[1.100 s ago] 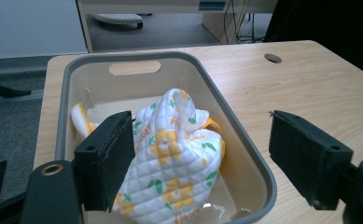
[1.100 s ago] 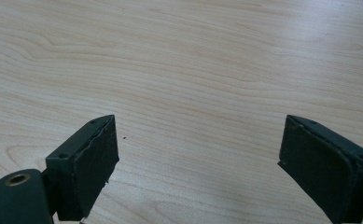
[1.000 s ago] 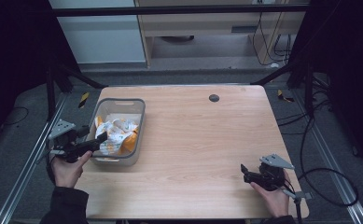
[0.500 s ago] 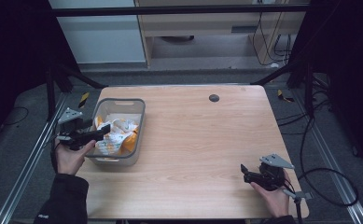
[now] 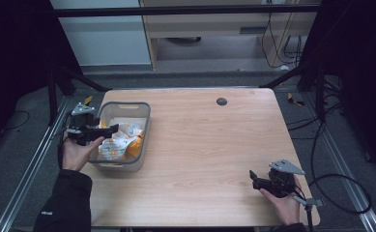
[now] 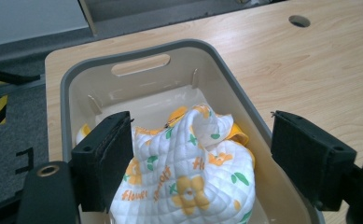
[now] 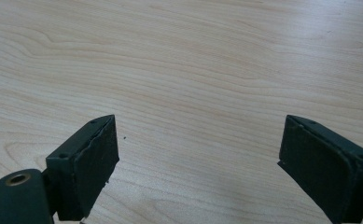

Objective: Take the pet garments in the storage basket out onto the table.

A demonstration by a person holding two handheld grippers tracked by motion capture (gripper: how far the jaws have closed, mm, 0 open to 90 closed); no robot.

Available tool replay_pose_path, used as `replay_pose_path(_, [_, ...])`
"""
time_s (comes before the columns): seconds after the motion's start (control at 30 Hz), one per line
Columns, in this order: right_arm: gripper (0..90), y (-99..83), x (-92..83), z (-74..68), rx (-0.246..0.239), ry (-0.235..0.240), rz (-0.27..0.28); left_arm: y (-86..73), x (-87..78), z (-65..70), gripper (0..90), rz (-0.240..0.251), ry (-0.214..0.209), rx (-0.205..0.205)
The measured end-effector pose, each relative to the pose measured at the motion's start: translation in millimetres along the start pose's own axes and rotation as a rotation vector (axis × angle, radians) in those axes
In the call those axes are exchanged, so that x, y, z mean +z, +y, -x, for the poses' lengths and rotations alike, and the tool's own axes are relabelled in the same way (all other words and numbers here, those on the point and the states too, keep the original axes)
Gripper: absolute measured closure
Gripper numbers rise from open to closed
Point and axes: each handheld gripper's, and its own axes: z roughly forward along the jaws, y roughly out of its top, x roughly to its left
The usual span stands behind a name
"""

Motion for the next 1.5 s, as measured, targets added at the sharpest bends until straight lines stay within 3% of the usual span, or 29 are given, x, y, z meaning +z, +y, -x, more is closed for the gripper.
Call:
replay_pose_path(0.63, [11.7, -0.3, 0.7, 0.0, -0.003, 0.007, -0.011, 17.6, 24.4, -2.0, 21.2, -0.150, 0.021, 0.058])
replay_pose_path(1.5, [11.7, -0.8, 2.4, -0.7, -0.009, 0.015, -0.024, 7.0, 48.9, -4.5, 32.1, -0.259, 0.011, 0.055])
